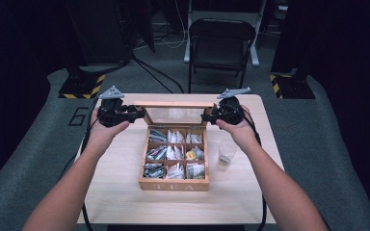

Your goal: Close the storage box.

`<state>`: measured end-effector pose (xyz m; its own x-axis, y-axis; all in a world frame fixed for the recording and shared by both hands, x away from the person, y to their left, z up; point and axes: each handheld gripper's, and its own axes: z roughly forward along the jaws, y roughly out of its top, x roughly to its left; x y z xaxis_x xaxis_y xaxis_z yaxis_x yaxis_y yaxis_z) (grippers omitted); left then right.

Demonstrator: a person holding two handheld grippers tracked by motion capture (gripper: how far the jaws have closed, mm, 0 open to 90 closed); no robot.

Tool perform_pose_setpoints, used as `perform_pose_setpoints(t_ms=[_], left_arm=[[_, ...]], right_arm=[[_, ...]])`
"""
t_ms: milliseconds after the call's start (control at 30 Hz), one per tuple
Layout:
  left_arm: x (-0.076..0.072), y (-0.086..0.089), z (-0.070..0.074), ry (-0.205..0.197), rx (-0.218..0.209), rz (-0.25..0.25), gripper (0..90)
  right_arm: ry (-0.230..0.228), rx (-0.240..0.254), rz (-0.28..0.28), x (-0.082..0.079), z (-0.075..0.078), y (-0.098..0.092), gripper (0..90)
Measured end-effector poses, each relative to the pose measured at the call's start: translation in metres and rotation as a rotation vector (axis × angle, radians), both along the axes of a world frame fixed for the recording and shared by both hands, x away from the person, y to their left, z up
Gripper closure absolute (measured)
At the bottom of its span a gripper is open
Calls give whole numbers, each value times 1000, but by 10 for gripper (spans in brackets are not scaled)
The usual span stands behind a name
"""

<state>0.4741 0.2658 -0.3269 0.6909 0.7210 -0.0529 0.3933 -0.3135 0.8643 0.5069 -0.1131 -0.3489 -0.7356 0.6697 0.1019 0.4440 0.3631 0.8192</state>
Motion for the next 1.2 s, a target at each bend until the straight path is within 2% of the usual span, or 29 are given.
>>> perform_pose_setpoints(t_ms=[200, 300, 467, 600, 800, 867, 1067, 1200], left_arm=[[-7, 1, -1, 1, 10, -12, 594], [-11, 1, -3, 5, 2, -14, 591], [-18, 2, -6, 2, -1, -26, 584], [-25, 3, -10, -3, -4, -31, 578], [-37, 4, -17, -5, -9, -37, 574], [-40, 5, -19, -4, -11, -37, 571], [-50, 5, -26, -11, -3, -38, 570], [-55, 6, -31, -9, -6, -41, 570]], right_arm=[[2, 10, 3, -7, -2, -3, 545], [12, 22, 3, -12, -2, -4, 546], [1, 32, 11, -20, -3, -5, 519], [-2, 8, 14, -30, -5, -3, 486], [-4, 12, 12, -43, -8, -5, 476], [-16, 0, 5, -47, -10, -6, 474], [-12, 26, 5, -61, -19, -9, 470], [-26, 20, 25, -68, -21, -11, 469]])
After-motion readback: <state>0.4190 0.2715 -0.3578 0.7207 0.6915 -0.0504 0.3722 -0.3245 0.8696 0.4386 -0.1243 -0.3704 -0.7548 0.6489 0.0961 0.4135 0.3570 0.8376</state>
